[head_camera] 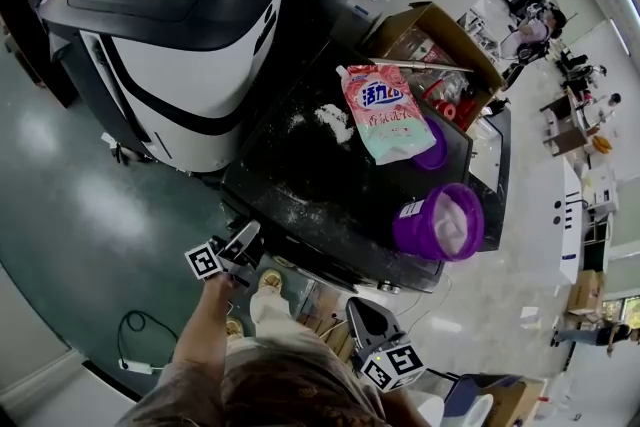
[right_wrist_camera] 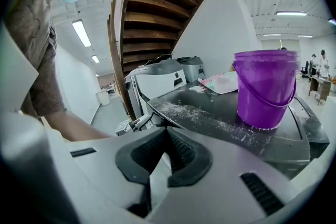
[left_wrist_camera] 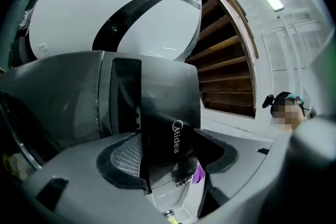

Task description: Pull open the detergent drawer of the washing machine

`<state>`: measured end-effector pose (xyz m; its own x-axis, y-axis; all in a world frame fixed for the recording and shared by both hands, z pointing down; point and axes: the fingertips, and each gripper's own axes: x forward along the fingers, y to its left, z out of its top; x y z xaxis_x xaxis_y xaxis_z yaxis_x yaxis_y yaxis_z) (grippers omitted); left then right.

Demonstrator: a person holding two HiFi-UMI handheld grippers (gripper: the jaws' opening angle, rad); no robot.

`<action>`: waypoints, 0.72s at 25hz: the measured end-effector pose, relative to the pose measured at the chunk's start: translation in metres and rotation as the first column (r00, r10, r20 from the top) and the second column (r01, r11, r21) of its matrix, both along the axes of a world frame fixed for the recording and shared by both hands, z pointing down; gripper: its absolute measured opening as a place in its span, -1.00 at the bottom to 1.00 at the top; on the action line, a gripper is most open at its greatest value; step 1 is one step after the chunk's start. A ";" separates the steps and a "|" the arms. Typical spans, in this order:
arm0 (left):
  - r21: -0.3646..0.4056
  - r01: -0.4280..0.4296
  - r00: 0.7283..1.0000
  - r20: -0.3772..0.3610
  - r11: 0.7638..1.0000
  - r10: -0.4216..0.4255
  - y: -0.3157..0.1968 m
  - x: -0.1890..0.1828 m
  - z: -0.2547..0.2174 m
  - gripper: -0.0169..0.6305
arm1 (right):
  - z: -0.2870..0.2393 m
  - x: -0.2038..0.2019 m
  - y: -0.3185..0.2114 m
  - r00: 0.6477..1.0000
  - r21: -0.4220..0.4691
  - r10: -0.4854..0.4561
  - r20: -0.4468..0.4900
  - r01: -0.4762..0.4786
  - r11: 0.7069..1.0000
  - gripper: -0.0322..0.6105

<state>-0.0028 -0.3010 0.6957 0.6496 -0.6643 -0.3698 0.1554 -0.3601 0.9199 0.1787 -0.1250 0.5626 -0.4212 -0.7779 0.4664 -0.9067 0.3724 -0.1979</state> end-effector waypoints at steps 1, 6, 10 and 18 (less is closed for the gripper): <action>0.004 0.001 1.000 -0.004 1.000 -0.001 0.001 0.000 -0.001 0.01 | 0.000 0.000 0.002 1.000 -0.001 0.003 -0.002 -0.003 1.000 -0.89; 0.003 0.004 1.000 -0.016 1.000 -0.004 0.007 -0.004 -0.001 -0.01 | 0.000 -0.001 0.008 1.000 -0.004 0.009 -0.003 -0.009 1.000 -0.89; -0.006 -0.003 1.000 -0.017 1.000 0.003 0.017 -0.009 0.002 -0.01 | 0.000 -0.005 0.012 1.000 -0.001 0.008 0.000 -0.008 1.000 -0.89; -0.005 0.006 1.000 -0.025 1.000 -0.006 0.037 -0.019 -0.001 -0.01 | -0.002 -0.014 0.021 1.000 0.005 0.004 0.015 -0.004 1.000 -0.89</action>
<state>-0.0218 -0.2642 0.6948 0.6362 -0.6702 -0.3822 0.1760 -0.3562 0.9177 0.1652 -0.1036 0.5609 -0.4252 -0.7816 0.4564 -0.9051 0.3701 -0.2094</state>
